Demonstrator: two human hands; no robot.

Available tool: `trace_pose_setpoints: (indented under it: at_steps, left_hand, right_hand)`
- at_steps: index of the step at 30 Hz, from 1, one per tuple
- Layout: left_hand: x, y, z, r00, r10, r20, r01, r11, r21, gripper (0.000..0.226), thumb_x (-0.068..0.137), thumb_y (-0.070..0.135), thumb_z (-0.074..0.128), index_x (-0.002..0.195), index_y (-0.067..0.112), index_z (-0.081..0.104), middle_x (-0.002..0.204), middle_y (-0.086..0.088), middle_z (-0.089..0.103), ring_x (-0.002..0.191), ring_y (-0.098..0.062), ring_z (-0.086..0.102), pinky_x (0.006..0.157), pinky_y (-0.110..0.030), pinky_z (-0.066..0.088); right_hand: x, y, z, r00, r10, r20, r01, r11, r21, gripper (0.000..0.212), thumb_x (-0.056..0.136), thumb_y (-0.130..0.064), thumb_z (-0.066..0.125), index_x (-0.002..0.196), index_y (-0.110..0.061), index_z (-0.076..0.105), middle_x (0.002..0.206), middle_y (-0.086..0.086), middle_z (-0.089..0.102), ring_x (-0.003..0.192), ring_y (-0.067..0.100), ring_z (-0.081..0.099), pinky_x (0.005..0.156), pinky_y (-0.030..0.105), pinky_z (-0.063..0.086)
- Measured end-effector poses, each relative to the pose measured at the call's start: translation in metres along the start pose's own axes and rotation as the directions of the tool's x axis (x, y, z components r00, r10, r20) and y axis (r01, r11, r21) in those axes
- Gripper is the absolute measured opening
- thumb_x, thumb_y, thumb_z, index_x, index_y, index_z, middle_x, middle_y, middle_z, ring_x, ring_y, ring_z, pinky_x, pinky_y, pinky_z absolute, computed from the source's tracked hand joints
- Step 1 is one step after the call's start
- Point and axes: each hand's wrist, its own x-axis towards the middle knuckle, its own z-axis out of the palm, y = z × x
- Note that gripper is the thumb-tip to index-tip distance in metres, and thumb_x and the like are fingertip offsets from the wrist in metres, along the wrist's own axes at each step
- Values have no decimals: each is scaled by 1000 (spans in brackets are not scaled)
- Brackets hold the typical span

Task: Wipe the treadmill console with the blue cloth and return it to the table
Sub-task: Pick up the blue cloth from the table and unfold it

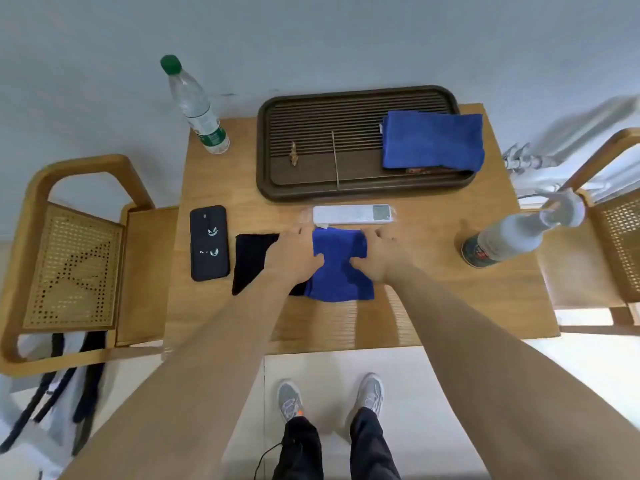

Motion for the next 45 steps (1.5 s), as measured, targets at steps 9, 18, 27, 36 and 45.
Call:
trace_pose_setpoints:
  at_steps: [9,18,27,36,45]
  left_hand:
    - [20,16,32,973,-107,-206,76,986,-151,16,93,12,56,106,21,61,105,-1,65,83,-21,62,63,-35,50]
    - [-35,36,-6,993,122,-3,-112,903,-414,16,87,9,67,85,23,58,82,6,68,77,-16,65,76,-44,57]
    - [-105,54,-64,990,66,-124,-117,872,-475,14,95,24,62,92,33,51,67,1,67,66,-17,60,65,-35,50]
    - [-165,62,-105,895,-195,-401,-80,815,-575,15,86,21,76,80,24,62,92,11,70,90,-8,67,72,-27,51]
    - [-225,22,-180,780,-421,-463,-167,573,-803,17,101,22,56,86,23,49,79,4,59,73,-15,56,74,-32,47]
  right_hand:
    - [16,19,30,987,15,-162,20,977,214,29,89,-15,63,118,-18,60,118,4,58,104,27,60,83,41,55]
    - [-41,17,2,969,-88,-229,144,959,243,57,89,-14,65,140,-29,47,116,-2,43,99,16,53,80,30,50]
    - [-95,6,-44,954,-212,-213,273,906,324,10,92,-24,71,102,-22,68,84,-4,67,74,10,61,64,23,46]
    - [-127,-39,-104,890,-417,-185,456,827,330,18,93,-27,69,81,-17,62,63,-5,59,60,12,55,60,29,45]
    - [-171,-155,-139,707,-654,-269,707,668,232,20,86,-28,75,72,-19,65,49,-10,47,46,4,43,50,20,37]
